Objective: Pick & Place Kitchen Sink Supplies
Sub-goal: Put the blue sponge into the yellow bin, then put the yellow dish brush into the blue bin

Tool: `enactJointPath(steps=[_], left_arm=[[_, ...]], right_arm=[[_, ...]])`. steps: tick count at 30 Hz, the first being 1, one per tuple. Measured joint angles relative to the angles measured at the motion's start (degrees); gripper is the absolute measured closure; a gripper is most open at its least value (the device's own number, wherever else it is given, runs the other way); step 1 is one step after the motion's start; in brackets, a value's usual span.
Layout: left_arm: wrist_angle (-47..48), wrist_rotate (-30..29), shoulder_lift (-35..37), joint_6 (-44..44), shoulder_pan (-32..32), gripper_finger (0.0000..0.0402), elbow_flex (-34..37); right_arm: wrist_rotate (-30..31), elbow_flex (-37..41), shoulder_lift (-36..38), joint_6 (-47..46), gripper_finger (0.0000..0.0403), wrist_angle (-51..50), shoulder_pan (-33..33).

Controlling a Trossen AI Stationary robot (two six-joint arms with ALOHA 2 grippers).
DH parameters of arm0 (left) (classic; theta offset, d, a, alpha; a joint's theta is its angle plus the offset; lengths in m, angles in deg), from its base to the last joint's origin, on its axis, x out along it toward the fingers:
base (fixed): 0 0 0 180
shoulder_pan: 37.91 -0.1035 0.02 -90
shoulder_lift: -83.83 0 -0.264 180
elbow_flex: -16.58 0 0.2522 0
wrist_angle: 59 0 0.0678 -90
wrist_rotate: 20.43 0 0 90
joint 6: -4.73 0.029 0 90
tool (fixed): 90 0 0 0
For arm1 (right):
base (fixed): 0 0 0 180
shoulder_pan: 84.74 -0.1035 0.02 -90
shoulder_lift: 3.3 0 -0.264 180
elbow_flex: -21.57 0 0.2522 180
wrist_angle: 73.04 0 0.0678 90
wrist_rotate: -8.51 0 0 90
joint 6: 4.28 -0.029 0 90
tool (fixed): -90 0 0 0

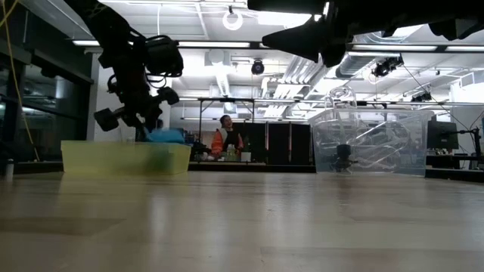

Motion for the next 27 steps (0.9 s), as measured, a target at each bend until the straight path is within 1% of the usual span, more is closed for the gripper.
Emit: enactJointPath(steps=[3,6,9,13,15,20,23,27], left_arm=[[1.3,1.3,0.0,-0.4,0.0,0.0299,0.0],[1.9,1.9,0.0,-1.6,0.0,0.0269,0.0],[2.0,2.5,0.4,-1.7,0.0,0.0254,0.0],[1.8,2.9,1.9,0.9,0.5,0.025,0.0],[1.4,2.7,2.9,3.7,1.6,0.025,0.0],[-0.3,-1.1,4.9,12.9,5.3,0.025,0.0],[-2.8,-2.3,5.5,20.4,7.5,0.025,0.0],[-8.0,-1.3,5.5,32.1,9.7,0.025,0.0]], right_arm=[[-0.3,0.0,0.0,-0.4,0.0006,-0.1,0.0],[-0.3,0.0,0.0,-0.4,0.0006,-0.2,0.0],[-0.3,0.0,0.0,-0.4,0.0006,-0.9,0.0],[1.3,0.0,0.0,-0.2,0.0006,-1.4,-0.6],[2.8,0.0,0.0,0.1,0.0006,-1.5,-1.0],[5.3,0.0,0.0,1.2,0.0006,-1.4,-1.5],[5.2,0.0,0.0,1.1,0.0006,-1.4,-1.5],[5.2,0.0,0.0,1.1,0.0006,-1.4,-1.5]])
